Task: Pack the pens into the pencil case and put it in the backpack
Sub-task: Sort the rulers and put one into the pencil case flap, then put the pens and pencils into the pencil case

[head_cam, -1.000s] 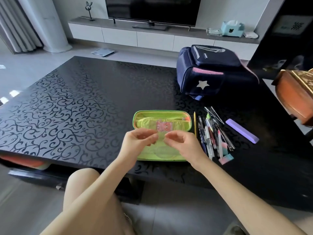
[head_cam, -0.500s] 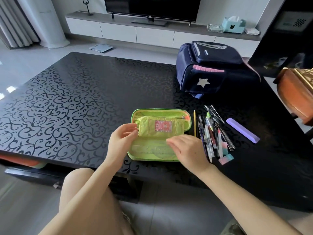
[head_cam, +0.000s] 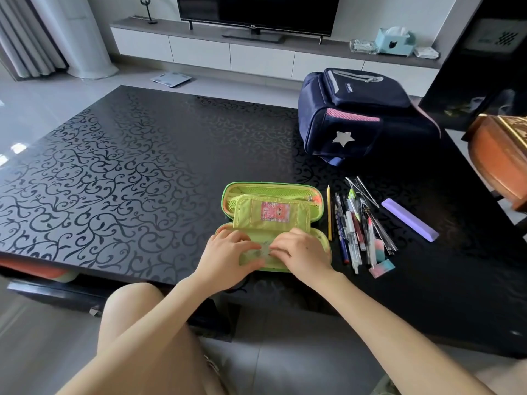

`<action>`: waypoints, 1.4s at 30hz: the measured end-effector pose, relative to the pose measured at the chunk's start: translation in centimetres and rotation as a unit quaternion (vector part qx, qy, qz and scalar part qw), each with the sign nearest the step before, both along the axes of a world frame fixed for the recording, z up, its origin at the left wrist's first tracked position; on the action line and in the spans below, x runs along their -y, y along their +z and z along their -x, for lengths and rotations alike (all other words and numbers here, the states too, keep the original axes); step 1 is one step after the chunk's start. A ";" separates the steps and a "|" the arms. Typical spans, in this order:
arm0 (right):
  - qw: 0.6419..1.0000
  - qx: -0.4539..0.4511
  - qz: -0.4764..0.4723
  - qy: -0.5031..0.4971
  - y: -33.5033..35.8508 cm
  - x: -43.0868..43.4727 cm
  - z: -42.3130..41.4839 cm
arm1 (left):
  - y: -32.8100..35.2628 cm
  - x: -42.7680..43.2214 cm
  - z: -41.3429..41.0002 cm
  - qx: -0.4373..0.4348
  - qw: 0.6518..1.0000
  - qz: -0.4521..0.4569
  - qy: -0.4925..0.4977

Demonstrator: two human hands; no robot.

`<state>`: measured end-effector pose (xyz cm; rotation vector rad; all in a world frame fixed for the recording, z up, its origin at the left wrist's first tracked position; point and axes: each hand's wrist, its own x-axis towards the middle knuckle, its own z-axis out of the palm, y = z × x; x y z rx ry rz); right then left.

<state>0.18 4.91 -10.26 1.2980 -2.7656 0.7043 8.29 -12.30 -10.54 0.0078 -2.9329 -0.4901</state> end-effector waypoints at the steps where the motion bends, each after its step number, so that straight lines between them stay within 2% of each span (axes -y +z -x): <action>1: 1.000 0.001 -0.001 -0.011 -0.1 0.1 0.0 | 0.0 0.1 0.1 -0.003 1.000 -0.002 0.004; 6: 0.998 0.020 0.002 -0.057 -0.8 -0.8 -0.1 | 0.1 0.8 0.8 0.008 1.000 -0.003 0.005; 8: 0.997 0.027 0.023 -0.070 -0.7 -2.0 -0.3 | 0.4 1.0 1.0 0.032 0.999 -0.002 0.015; 10: 0.993 0.015 0.062 -0.097 -0.1 -3.5 -0.5 | 0.8 1.3 1.2 0.013 0.999 -0.008 0.029; 13: 0.981 -0.030 0.103 -0.159 0.7 -5.3 0.5 | 1.8 1.6 2.2 -0.080 0.987 -0.075 0.115; 15: 0.974 -0.030 0.095 -0.206 1.0 -6.0 1.2 | 2.4 1.7 3.7 -0.053 0.982 -0.088 0.157; 18: 0.968 -0.025 0.067 -0.241 1.2 -6.7 0.7 | 2.9 1.3 5.9 0.031 0.976 -0.149 0.156; 22: 0.962 -0.029 0.083 -0.259 0.4 -8.9 -0.7 | 3.7 0.6 6.6 0.029 0.955 -0.246 0.162; 26: 0.934 -0.039 0.114 -0.338 -0.4 -11.7 -0.1 | 4.2 -0.1 5.9 0.051 0.972 -0.217 0.077; 28: 0.913 -0.055 0.112 -0.389 -0.2 -12.5 1.0 | 4.2 -0.2 5.5 0.051 0.975 -0.206 0.065; 30: 0.892 -0.053 0.077 -0.442 -0.1 -13.0 3.1 | 4.4 -0.2 5.3 0.047 0.975 -0.206 0.066; 32: 0.881 -0.007 0.003 -0.472 0.1 -13.4 5.5 | 4.4 -0.2 5.3 0.043 0.975 -0.206 0.070; 34: 0.883 0.048 -0.065 -0.463 0.2 -13.5 7.4 | 4.3 -0.3 5.4 0.037 0.976 -0.204 0.074; 38: 0.887 0.082 -0.163 -0.424 0.7 -13.2 9.5 | 4.3 -0.5 5.8 0.018 0.978 -0.186 0.087; 40: 0.878 0.103 -0.174 -0.433 1.2 -13.6 10.0 | 4.4 -0.4 6.0 0.013 0.979 -0.181 0.096; 42: 0.875 0.084 -0.183 -0.440 1.3 -14.2 9.8 | 4.5 -0.4 6.3 0.011 0.979 -0.176 0.100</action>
